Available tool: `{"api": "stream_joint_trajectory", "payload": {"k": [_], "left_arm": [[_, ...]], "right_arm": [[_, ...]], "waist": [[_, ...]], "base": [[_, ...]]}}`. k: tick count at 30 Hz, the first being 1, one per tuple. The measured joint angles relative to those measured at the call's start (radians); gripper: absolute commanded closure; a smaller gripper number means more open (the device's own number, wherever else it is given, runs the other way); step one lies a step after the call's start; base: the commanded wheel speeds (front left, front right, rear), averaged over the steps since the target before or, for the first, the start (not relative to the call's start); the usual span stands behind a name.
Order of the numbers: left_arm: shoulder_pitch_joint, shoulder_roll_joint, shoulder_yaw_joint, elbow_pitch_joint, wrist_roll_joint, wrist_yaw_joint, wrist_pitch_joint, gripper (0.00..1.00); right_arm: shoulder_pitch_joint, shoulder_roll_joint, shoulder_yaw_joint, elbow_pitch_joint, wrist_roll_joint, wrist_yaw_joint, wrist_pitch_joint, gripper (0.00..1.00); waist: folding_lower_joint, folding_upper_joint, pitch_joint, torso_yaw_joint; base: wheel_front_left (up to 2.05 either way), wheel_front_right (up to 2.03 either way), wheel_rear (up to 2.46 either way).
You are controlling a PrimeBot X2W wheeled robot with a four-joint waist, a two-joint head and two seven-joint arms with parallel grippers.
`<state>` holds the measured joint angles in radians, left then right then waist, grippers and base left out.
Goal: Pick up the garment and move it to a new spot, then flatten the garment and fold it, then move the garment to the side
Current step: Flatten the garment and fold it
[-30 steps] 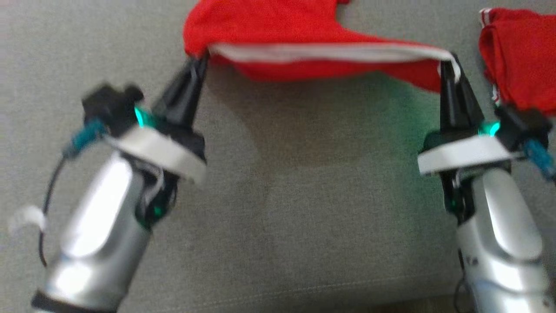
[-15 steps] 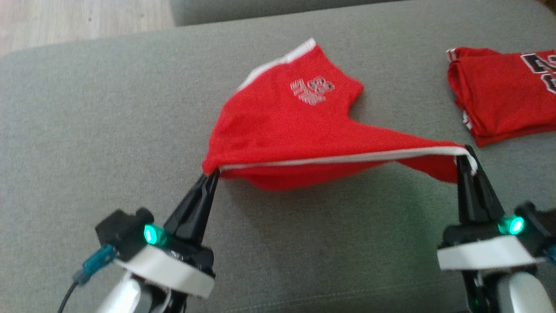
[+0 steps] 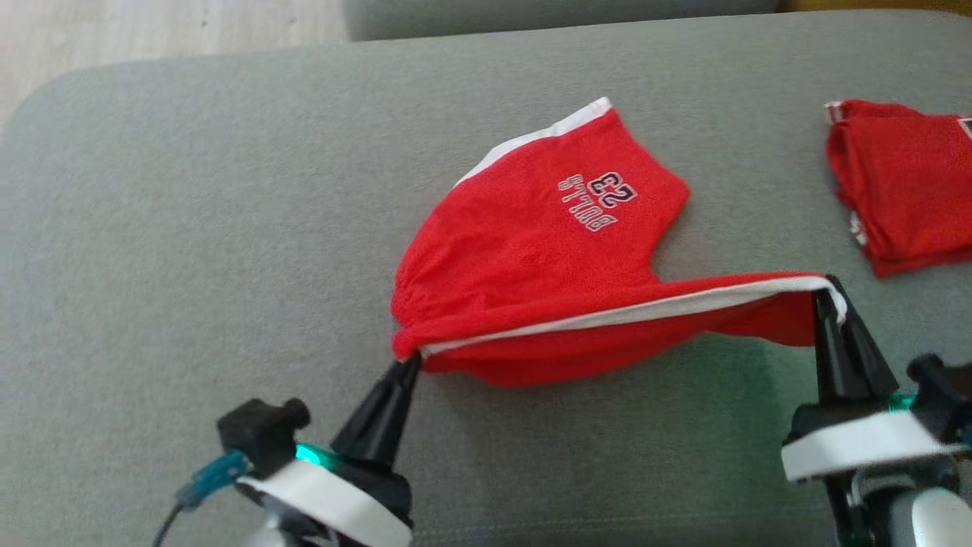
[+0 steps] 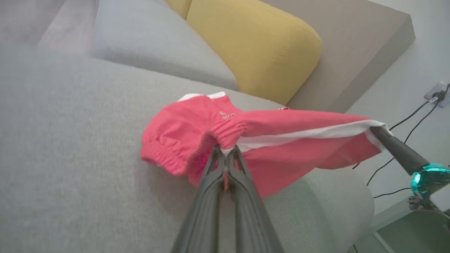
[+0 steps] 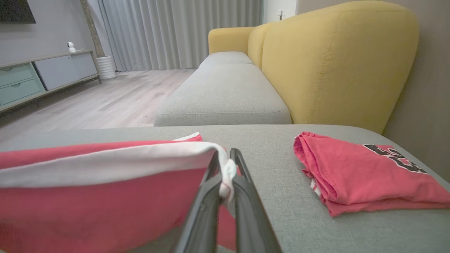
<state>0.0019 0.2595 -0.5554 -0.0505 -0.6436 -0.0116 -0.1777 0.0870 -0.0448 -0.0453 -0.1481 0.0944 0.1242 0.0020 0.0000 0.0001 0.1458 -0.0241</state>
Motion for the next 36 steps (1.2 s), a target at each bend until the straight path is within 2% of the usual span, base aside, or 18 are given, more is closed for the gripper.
{"api": "stream_joint_trajectory", "payload": {"k": [4, 6, 7, 15, 23, 36], "left_arm": [[-0.021, -0.058, -0.017, 0.103, -0.044, -0.031, 0.000, 1.00], [-0.055, -0.084, -0.021, 0.161, -0.060, -0.043, 0.000, 1.00], [-0.055, -0.084, -0.021, 0.161, -0.060, -0.043, 0.000, 1.00], [-0.255, -0.165, -0.007, 0.361, -0.123, -0.069, 0.001, 1.00], [-0.408, -0.203, -0.022, 0.510, -0.178, -0.095, 0.010, 1.00], [-0.549, -0.216, -0.117, 0.627, -0.286, -0.103, -0.009, 1.00]], "right_arm": [[-0.093, -0.010, -0.004, 0.079, -0.010, 0.000, 0.017, 1.00], [-0.155, -0.035, 0.007, 0.127, -0.015, 0.000, 0.026, 1.00], [-0.155, -0.035, 0.007, 0.127, -0.015, 0.000, 0.026, 1.00], [-0.443, -0.144, 0.103, 0.345, -0.024, 0.000, 0.092, 1.00], [-0.646, -0.205, 0.194, 0.545, 0.018, 0.000, 0.140, 1.00], [-0.866, -0.243, 0.284, 0.815, 0.111, 0.000, 0.152, 1.00]], "waist": [[0.0000, 0.0000, 0.026, 0.034], [0.0001, 0.0000, 0.043, 0.048], [0.0001, 0.0000, 0.043, 0.048], [0.0002, 0.0000, 0.108, 0.104], [0.0002, -0.0001, 0.160, 0.162], [0.0001, -0.0001, 0.216, 0.203]], "base": [[0.00, 0.00, 0.00], [0.00, 0.00, 0.00], [0.00, 0.00, 0.00], [0.00, 0.00, 0.00], [0.00, 0.00, 0.00], [0.00, 0.00, 0.00]]}}
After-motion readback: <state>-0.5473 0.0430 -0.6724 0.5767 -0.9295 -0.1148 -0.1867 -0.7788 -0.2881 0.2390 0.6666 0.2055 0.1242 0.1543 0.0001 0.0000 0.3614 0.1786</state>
